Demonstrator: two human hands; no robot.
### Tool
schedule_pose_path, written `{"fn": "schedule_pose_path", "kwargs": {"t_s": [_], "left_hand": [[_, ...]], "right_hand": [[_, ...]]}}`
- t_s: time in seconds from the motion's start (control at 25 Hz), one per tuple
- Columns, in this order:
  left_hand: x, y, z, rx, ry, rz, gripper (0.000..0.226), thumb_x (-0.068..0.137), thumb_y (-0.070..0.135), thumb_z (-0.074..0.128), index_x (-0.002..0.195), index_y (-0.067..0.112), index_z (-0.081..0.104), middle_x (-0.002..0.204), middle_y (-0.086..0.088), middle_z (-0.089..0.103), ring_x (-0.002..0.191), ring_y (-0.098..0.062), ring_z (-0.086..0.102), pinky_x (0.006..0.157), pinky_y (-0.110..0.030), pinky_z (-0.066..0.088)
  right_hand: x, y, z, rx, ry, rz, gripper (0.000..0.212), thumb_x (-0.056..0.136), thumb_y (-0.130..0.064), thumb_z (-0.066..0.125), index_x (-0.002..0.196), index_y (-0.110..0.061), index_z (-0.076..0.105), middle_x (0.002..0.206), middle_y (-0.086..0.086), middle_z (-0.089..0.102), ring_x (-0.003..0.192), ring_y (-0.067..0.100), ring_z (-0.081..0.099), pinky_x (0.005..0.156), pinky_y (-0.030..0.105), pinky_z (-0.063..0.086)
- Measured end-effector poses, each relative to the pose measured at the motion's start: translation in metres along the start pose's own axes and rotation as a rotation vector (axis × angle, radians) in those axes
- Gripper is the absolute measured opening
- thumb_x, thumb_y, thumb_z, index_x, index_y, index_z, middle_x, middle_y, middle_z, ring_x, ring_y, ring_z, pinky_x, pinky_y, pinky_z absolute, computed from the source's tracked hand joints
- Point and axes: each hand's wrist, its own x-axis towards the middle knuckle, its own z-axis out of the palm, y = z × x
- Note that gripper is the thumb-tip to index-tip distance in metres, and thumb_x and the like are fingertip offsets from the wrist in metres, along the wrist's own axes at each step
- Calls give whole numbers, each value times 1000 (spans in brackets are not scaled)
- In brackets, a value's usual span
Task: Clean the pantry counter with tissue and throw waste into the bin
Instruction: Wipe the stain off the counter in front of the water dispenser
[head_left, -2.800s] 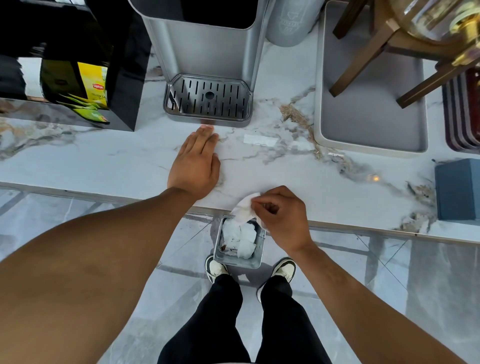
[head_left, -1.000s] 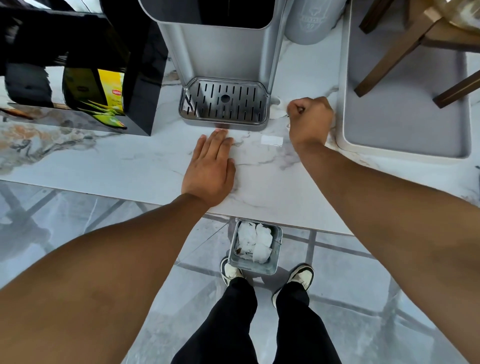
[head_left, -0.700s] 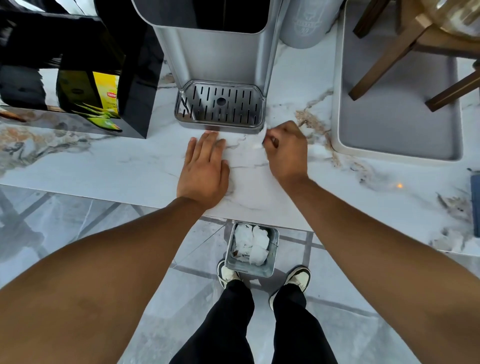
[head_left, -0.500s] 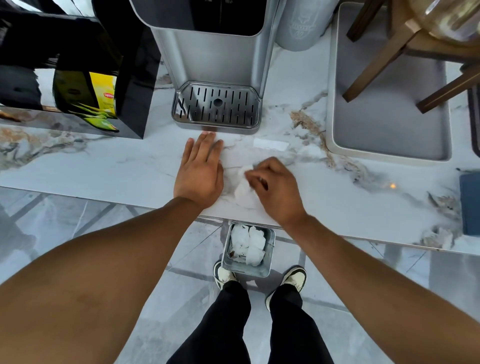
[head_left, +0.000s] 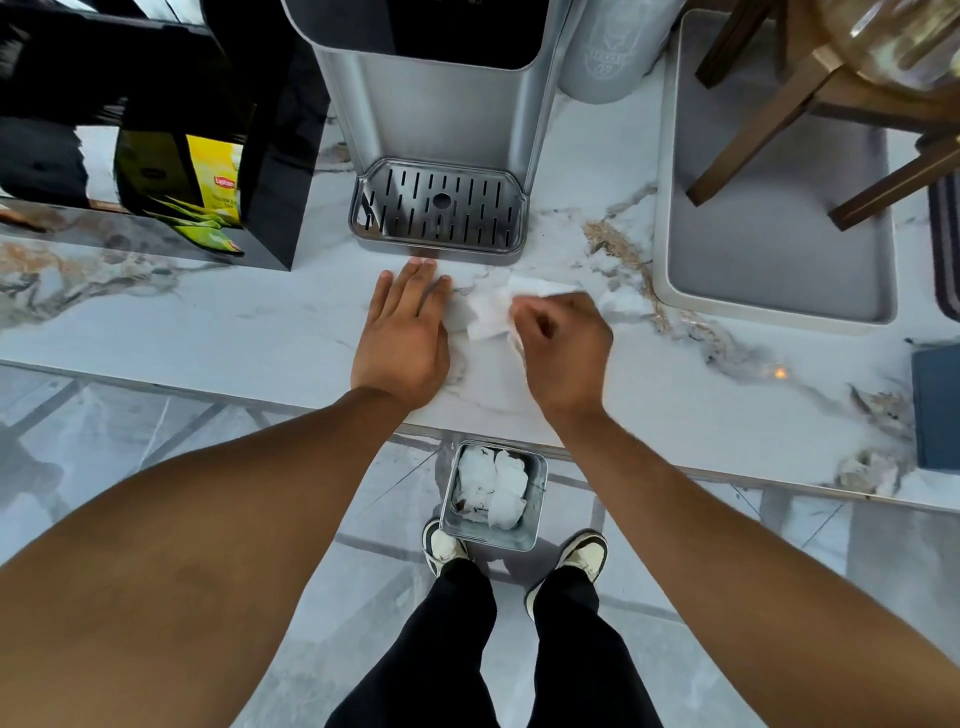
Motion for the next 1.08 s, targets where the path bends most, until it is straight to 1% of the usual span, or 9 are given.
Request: {"fn": "schedule_pose_path", "kwargs": {"t_s": [0.08, 0.28, 0.4, 0.56, 0.76, 0.84, 0.92, 1.0, 1.08], "left_hand": [[0, 0, 0, 2, 3, -7, 52, 95, 18, 36, 145, 5, 43, 158, -16, 33, 151, -31, 21, 125, -49, 12], [1, 1, 0, 23, -4, -14, 52, 94, 15, 38, 144, 1, 43, 157, -17, 35, 151, -32, 22, 124, -51, 13], [2, 1, 0, 20, -9, -10, 52, 95, 15, 40, 144, 1, 43, 157, -18, 35, 151, -33, 22, 125, -51, 12], [0, 2, -2, 34, -44, 2, 60, 91, 23, 32, 148, 2, 38, 159, -18, 30, 152, -33, 18, 125, -51, 11], [0, 1, -2, 25, -42, -3, 55, 94, 18, 36, 147, 4, 37, 160, -17, 29, 152, -33, 17, 125, -51, 10], [0, 2, -2, 28, -44, 1, 55, 94, 17, 38, 147, 4, 37, 160, -18, 28, 152, -33, 17, 125, -51, 10], [0, 2, -2, 32, -45, 2, 54, 95, 16, 39, 148, 3, 36, 160, -18, 28, 152, -33, 16, 125, -51, 9], [0, 2, -1, 38, -40, -4, 54, 95, 15, 40, 148, 3, 36, 160, -18, 28, 152, -32, 16, 125, -50, 8], [0, 2, -1, 42, -35, -6, 53, 95, 14, 40, 148, 3, 36, 160, -17, 28, 152, -32, 16, 126, -50, 8]], "right_hand": [[31, -10, 22, -57, -24, 42, 12, 85, -10, 67, 78, -12, 76, 81, 10, 65, 80, 16, 60, 74, 19, 44], [38, -13, 45, -166, -89, -5, 15, 82, -3, 62, 69, -7, 68, 89, 9, 54, 66, 20, 55, 64, 13, 35], [21, -7, 36, -153, -174, -121, 13, 86, -8, 64, 76, -8, 71, 90, 9, 55, 70, 16, 55, 71, 22, 43], [-30, 8, 8, -44, -347, -293, 6, 88, -9, 71, 89, -6, 76, 90, 10, 61, 72, 13, 57, 73, 20, 45], [-96, 35, -32, -9, -501, -358, 7, 88, -7, 73, 94, -6, 76, 92, 7, 61, 70, 12, 59, 70, 18, 47], [-96, 43, -46, -9, -416, -324, 9, 87, -6, 73, 95, -7, 76, 91, 6, 62, 70, 6, 57, 72, 12, 45], [-70, 55, -61, -57, -167, -196, 11, 86, -8, 72, 95, -10, 78, 90, 4, 63, 74, 3, 56, 78, 5, 41], [-30, 68, -78, -148, 64, 3, 11, 86, -10, 69, 91, -14, 78, 88, 5, 65, 79, 9, 59, 78, 5, 36], [1, 81, -92, -204, 175, 206, 16, 87, -10, 61, 83, -16, 76, 88, 12, 66, 83, 22, 62, 73, 11, 33]]}}
